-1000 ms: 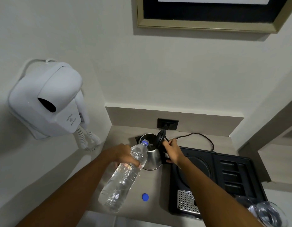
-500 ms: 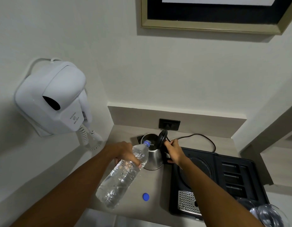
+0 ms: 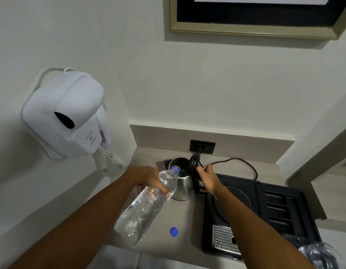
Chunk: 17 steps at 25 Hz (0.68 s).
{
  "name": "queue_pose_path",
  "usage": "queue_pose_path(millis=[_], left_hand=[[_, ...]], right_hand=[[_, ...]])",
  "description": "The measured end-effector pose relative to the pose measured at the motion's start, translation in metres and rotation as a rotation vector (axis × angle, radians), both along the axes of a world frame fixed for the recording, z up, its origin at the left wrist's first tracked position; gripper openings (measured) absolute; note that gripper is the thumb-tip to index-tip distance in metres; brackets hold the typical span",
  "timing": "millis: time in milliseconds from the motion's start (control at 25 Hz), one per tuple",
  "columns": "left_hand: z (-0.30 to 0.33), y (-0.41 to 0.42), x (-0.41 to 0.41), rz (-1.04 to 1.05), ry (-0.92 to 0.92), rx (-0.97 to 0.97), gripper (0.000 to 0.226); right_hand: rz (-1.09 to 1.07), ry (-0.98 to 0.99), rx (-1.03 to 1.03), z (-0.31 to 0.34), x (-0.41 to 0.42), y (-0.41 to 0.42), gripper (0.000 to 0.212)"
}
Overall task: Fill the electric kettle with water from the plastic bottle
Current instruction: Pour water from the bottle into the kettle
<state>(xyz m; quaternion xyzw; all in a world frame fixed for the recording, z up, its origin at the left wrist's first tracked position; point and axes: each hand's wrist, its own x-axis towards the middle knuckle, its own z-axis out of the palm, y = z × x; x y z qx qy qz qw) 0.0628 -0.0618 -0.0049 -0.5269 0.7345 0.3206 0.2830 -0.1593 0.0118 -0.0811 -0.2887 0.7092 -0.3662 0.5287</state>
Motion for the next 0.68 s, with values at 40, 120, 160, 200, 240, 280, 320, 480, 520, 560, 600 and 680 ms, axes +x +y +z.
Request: queue_pose_path(millis=[40,120,160,200,240,280,320,480,520,560,600,680], left_hand=[[-0.0001,-0.0003,0.0001,-0.008,-0.008,0.0,0.076],[-0.0006,-0.0013,0.0003,-0.019,-0.012,-0.001,0.077],[-0.0007,-0.0017,0.0003,-0.024,-0.014,-0.003,0.076],[-0.0007,-0.0018,0.0003,-0.026,-0.017,-0.005,0.074],[-0.0009,-0.0017,0.0004,-0.024,-0.018,-0.005,0.072],[-0.0012,-0.0016,0.0005,-0.023,-0.017,-0.005,0.07],[-0.0014,-0.0015,0.0011,-0.023,-0.016,-0.005,0.069],[-0.0022,-0.0021,0.0019,-0.039,-0.03,-0.008,0.072],[-0.0026,-0.0027,0.002,-0.036,-0.027,-0.005,0.074],[-0.0024,-0.0032,0.0027,-0.031,-0.021,-0.001,0.075],[-0.0023,-0.0034,0.0026,-0.028,-0.016,0.003,0.076],[-0.0026,-0.0036,0.0023,-0.027,-0.01,0.008,0.079]], right_hand=[[0.002,0.004,0.001,0.0002,0.0,0.0001,0.041],[0.005,0.006,0.006,0.0,-0.0003,0.0002,0.044],[0.006,0.006,0.008,0.0,-0.0003,0.0003,0.046],[0.007,0.006,0.011,0.0005,-0.0002,0.0003,0.048],[0.008,0.007,0.014,0.001,-0.0001,0.0006,0.049],[0.008,0.009,0.015,0.0013,0.0,0.0006,0.049],[0.006,0.01,0.016,0.0013,0.0001,0.0005,0.047],[0.002,0.018,0.015,0.0008,0.0,0.0006,0.042],[0.002,0.018,0.013,0.0003,-0.0002,0.0004,0.042],[0.003,0.017,0.012,-0.0002,0.0001,0.0002,0.042],[0.002,0.02,0.011,-0.0005,0.0003,-0.0002,0.042],[-0.008,0.025,0.008,-0.0002,0.001,-0.0003,0.042]])
